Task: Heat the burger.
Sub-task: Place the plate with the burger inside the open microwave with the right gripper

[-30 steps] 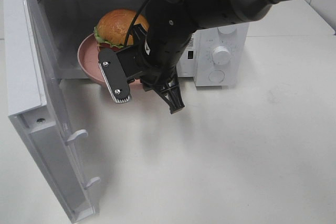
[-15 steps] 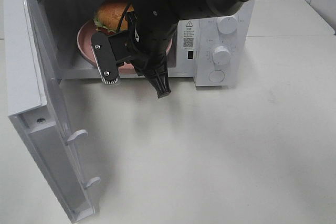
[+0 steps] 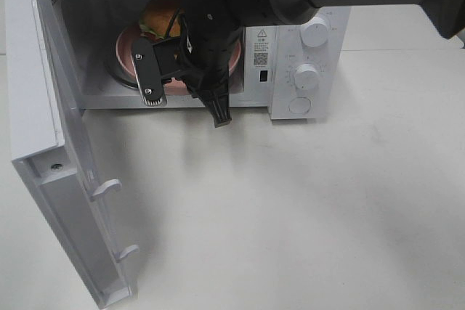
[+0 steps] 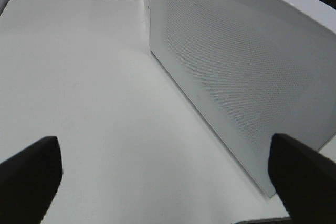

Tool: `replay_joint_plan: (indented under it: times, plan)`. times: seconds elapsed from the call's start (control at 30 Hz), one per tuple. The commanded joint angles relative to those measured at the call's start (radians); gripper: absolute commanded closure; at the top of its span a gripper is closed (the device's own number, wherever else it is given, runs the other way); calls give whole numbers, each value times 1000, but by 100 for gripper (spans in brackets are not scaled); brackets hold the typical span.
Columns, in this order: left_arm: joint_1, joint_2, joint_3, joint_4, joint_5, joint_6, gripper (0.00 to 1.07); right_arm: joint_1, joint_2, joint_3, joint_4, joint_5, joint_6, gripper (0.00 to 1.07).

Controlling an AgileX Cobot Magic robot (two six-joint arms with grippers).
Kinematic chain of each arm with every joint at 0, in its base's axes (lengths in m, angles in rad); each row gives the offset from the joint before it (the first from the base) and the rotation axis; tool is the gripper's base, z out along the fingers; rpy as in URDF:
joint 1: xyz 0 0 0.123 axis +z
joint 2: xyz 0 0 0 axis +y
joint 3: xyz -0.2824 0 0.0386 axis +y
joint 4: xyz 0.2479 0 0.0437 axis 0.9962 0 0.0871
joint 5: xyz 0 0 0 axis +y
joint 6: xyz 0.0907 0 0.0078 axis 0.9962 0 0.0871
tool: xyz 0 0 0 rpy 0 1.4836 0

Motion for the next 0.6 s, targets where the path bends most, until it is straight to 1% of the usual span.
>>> replay_joint_plan:
  times: [0.03, 0.1, 0.13, 0.2, 0.23, 0.27, 0.33, 0.6]
  plan:
    - [-2, -16, 2, -1, -9, 1, 7, -5, 10, -56, -21, -47, 6, 107]
    - [-2, -16, 2, -1, -9, 1, 7, -5, 19, -70, -20, -47, 8, 107]
    - [-2, -16, 2, -1, -9, 1, 7, -5, 35, -102, -19, -47, 21, 107]
    - [-2, -16, 2, -1, -9, 1, 7, -5, 45, -118, -19, -47, 34, 107]
    - [-2, -16, 2, 0, -9, 1, 7, -5, 65, -149, -19, -47, 58, 107]
    - [-2, -16, 2, 0, -9, 1, 7, -5, 65, -149, -19, -47, 58, 107]
    - [-2, -16, 2, 1, -9, 1, 7, -5, 86, -184, -18, -46, 73, 107]
    - [-2, -16, 2, 1, -9, 1, 7, -5, 105, -219, -4, -61, 69, 107]
